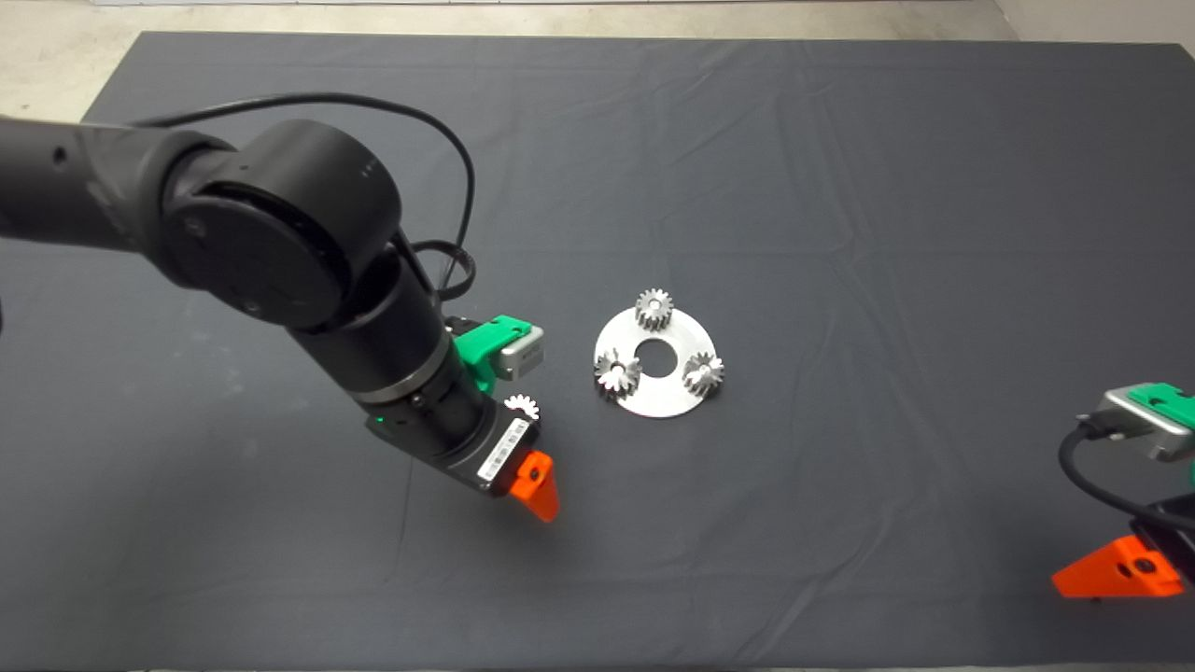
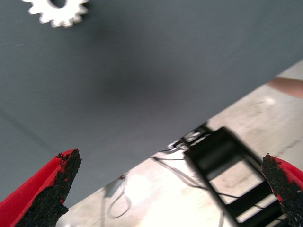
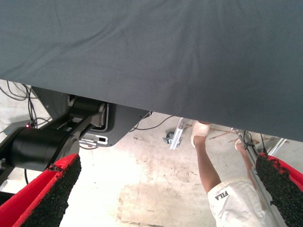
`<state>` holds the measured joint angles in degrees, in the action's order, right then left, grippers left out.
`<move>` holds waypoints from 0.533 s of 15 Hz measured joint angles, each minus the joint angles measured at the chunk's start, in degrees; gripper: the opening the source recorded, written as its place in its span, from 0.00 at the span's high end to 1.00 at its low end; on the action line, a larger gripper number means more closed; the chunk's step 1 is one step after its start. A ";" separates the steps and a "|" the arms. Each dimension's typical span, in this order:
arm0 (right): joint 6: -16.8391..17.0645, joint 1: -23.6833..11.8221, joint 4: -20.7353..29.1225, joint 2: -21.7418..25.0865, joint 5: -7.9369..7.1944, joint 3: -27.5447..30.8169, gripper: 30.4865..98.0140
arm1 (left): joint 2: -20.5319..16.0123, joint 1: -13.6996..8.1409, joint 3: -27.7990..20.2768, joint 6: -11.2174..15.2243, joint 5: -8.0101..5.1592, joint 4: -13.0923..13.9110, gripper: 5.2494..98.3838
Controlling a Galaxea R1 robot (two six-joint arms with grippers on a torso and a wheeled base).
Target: Remove an incorrectly installed larger gear and replace it with the correct smaller gear
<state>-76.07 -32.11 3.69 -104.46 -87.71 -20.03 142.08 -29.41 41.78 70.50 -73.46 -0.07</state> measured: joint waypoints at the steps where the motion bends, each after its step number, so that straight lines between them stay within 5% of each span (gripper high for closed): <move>1: 0.00 0.01 0.00 0.00 0.01 0.00 0.00 | 0.64 -0.01 0.27 0.00 1.48 -0.20 0.00; 5: -0.02 0.02 0.02 0.00 0.01 0.00 0.00 | 10.63 -0.01 4.20 0.03 3.06 -3.61 0.00; 8: -0.02 0.02 0.02 0.00 0.01 0.00 0.00 | 14.27 0.01 9.97 0.06 1.39 -7.43 0.00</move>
<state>-76.09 -32.09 3.72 -104.46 -87.70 -20.03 156.35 -29.40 51.74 70.56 -72.07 -7.50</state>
